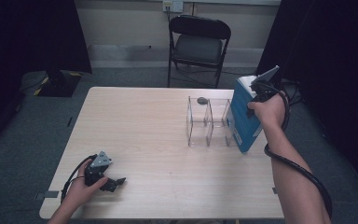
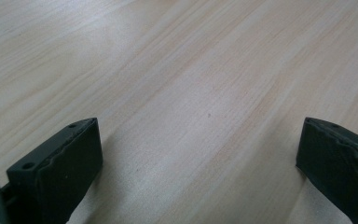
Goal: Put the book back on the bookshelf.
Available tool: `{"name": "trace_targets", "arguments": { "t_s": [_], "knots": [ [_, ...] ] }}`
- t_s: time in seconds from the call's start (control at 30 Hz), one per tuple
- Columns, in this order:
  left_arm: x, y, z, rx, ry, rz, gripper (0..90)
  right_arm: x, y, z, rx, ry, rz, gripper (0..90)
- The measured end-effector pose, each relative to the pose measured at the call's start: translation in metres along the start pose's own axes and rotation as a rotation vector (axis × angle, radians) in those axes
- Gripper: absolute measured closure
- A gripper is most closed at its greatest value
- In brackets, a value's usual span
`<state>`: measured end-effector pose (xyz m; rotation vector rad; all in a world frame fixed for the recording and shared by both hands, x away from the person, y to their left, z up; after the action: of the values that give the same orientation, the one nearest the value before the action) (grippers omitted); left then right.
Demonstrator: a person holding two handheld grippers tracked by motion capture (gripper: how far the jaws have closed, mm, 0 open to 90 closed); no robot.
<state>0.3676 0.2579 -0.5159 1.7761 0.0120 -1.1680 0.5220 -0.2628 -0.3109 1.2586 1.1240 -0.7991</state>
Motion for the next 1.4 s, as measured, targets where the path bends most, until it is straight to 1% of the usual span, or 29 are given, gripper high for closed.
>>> {"name": "trace_targets", "arguments": {
  "t_s": [0.03,0.13,0.23,0.33,0.5,0.6,0.67,0.77,0.83,0.97,1.07,1.1,1.13,1.17,1.23,1.27,1.33,1.4],
  "knots": [
    [0.0,0.0,0.0,-0.001,0.0,0.0,0.0,0.0,0.001,0.0,0.002,0.003,0.004,61.9],
    [0.0,0.0,0.0,-0.001,0.0,0.001,0.0,0.002,0.003,-0.002,-0.016,-0.017,-0.005,61.9],
    [0.0,0.0,0.001,-0.001,-0.003,0.002,0.0,0.003,0.004,-0.001,-0.009,-0.008,0.011,61.8],
    [0.0,0.0,0.001,0.0,-0.002,0.003,0.0,0.003,0.004,-0.001,-0.012,-0.007,0.017,61.7],
    [0.0,0.0,0.001,0.0,-0.002,0.002,0.0,0.003,0.004,-0.003,-0.03,-0.004,0.02,61.1],
    [0.0,0.0,0.001,-0.001,-0.003,0.005,0.0,0.002,0.006,-0.005,-0.033,-0.006,0.044,60.4],
    [-0.001,-0.001,0.002,-0.001,-0.004,0.004,0.0,0.003,0.006,-0.006,-0.032,-0.012,0.038,60.2],
    [-0.001,-0.001,0.002,0.0,-0.004,0.004,0.0,0.003,0.006,-0.007,-0.043,-0.011,0.032,60.0],
    [-0.001,-0.001,0.002,0.0,-0.004,0.004,0.0,0.003,0.006,-0.006,-0.041,-0.01,0.026,59.6],
    [-0.001,-0.001,0.002,-0.001,-0.004,0.004,0.0,0.001,0.008,-0.004,-0.042,-0.016,-0.001,58.6],
    [-0.001,-0.001,0.002,-0.001,-0.004,0.004,0.0,0.0,0.007,-0.001,-0.029,-0.013,-0.017,56.6],
    [0.0,-0.001,0.002,-0.001,-0.004,0.004,0.0,-0.002,0.006,0.0,-0.025,-0.006,-0.011,55.9],
    [0.0,-0.001,0.002,-0.012,-0.006,0.005,0.0,-0.003,0.005,0.001,-0.027,-0.003,-0.014,55.0],
    [0.0,-0.001,0.003,-0.015,-0.007,0.005,0.0,-0.004,0.004,0.001,-0.034,-0.005,-0.02,53.7],
    [0.0,-0.001,0.003,-0.015,-0.006,0.005,0.0,-0.006,0.003,0.002,-0.032,-0.012,-0.033,51.1],
    [0.0,-0.001,0.003,-0.013,-0.006,0.005,0.0,-0.007,0.002,0.003,-0.035,-0.011,-0.032,49.7],
    [0.0,-0.001,0.003,-0.015,-0.006,0.005,0.0,-0.01,0.0,0.004,-0.021,-0.008,-0.031,48.6],
    [0.0,-0.001,0.002,-0.012,-0.006,0.004,0.0,-0.012,-0.002,0.003,-0.024,-0.008,-0.028,47.5]
  ]
}}
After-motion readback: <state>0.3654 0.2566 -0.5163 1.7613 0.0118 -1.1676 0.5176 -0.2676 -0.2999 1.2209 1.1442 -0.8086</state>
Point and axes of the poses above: each handheld gripper's, and its own axes: x roughly forward along the jaws, y roughly out of its top, z roughly to its right, the point moved 2 cm from there along x, roughly forward along the jaws, and after that the axes turned 5 degrees about y, right-handed, at the moved point
